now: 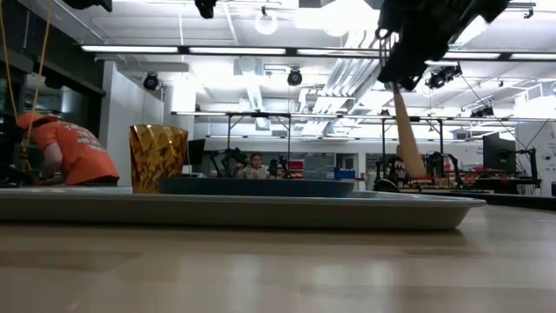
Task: Pick and place plate/cup/fork/spoon on tray
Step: Put the orange fork on the blue tray to the right of the blue plate, then put the orange spoon on the blue tray to the left of the orange fork
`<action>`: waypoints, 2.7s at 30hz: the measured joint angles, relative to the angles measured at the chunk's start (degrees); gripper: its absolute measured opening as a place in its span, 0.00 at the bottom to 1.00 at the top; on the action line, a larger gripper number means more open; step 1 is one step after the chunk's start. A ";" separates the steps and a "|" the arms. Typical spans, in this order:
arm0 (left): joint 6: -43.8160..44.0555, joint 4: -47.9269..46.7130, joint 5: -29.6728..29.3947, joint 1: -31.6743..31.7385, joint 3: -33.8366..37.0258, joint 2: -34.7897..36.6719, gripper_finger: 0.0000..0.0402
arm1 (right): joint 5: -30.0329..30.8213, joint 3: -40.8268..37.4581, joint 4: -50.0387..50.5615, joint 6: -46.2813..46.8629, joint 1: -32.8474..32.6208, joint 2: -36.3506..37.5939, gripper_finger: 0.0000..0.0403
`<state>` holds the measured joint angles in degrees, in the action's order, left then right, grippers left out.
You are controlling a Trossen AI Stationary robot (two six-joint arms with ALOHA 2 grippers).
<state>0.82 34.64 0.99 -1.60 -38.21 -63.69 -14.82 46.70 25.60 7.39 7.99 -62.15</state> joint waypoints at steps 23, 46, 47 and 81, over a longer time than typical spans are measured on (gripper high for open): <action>0.02 1.05 -0.15 -5.76 -0.01 -0.03 0.60 | -11.37 -19.39 -28.98 11.29 8.28 -7.72 0.00; 0.02 0.76 -0.15 -5.74 -0.01 -0.03 0.60 | -10.27 -19.58 -32.02 9.72 11.87 -20.94 0.26; 0.02 0.78 -0.15 -5.74 -0.01 -0.03 0.60 | -9.77 -19.58 -31.92 9.74 11.87 -20.94 0.26; -1.02 -2.87 -0.15 -5.71 -0.07 -0.03 0.60 | 0.62 -19.45 -25.39 8.97 9.78 -5.12 0.39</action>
<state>-0.20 31.77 0.84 -7.31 -38.27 -63.72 -14.20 27.24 0.21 16.35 17.77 -67.27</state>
